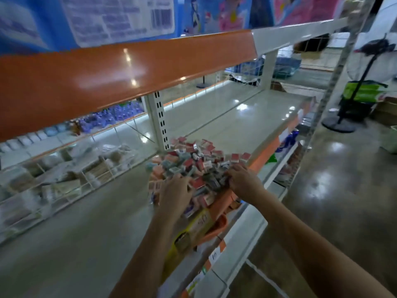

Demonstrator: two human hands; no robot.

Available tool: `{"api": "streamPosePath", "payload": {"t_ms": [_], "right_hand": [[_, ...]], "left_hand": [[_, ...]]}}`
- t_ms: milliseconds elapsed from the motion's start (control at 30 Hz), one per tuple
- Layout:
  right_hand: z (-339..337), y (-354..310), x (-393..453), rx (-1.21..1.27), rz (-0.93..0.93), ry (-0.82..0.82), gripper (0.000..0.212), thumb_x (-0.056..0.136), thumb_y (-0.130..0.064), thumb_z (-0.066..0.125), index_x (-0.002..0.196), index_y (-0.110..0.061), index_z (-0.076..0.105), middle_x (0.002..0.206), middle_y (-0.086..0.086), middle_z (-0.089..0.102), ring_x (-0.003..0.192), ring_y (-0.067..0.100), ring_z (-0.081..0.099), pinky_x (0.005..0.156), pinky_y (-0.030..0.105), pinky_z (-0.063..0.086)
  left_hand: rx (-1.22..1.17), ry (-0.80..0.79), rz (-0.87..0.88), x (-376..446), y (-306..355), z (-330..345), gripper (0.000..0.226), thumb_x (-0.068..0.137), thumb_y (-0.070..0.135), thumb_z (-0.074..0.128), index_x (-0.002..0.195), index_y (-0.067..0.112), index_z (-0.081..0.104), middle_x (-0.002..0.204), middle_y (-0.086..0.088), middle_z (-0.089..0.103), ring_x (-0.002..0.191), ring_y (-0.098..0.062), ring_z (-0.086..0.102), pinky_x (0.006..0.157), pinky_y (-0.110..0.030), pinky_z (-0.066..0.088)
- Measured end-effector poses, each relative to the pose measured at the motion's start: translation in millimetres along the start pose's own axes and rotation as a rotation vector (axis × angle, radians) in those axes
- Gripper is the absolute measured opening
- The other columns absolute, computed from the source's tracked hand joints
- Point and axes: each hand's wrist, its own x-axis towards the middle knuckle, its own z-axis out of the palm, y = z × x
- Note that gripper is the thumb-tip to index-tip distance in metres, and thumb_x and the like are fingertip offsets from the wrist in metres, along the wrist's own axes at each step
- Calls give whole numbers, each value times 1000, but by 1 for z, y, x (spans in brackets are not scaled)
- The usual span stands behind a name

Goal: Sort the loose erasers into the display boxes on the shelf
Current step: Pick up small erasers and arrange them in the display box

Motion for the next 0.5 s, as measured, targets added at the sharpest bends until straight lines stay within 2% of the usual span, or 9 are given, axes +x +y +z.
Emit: {"api": "streamPosePath", "payload": {"t_ms": [67, 233, 333, 500], "right_hand": [[2, 7, 10, 17, -46, -6, 34, 92, -18, 49, 125, -15, 55, 134, 6, 49, 130, 26, 34, 107, 36, 29], [-4, 20, 35, 89, -163, -4, 31, 89, -26, 57, 119, -16, 58, 123, 4, 57, 119, 21, 44, 98, 34, 38], [-6, 27, 46, 107, -237, -28, 32, 89, -26, 58, 120, -18, 58, 122, 2, 57, 117, 19, 46, 96, 31, 40], [-14, 37, 63, 148, -377, -78, 35, 91, -29, 55, 125, -20, 54, 132, -1, 52, 123, 18, 41, 101, 32, 38]], "left_hand": [[-17, -6, -24, 3, 1, 3, 36, 90, 35, 60, 124, 25, 57, 126, 0, 54, 116, -17, 51, 97, -32, 43], [52, 7, -78, 10, 12, 4, 35, 87, 38, 63, 120, 29, 58, 120, 3, 59, 112, -15, 53, 97, -31, 37], [86, 26, -123, 13, 20, 0, 30, 86, 38, 64, 116, 32, 61, 116, 6, 59, 107, -12, 55, 89, -27, 35], [54, 40, -254, 15, 29, -2, 21, 88, 29, 59, 106, 25, 68, 104, 3, 67, 94, -13, 58, 78, -26, 43]]}}
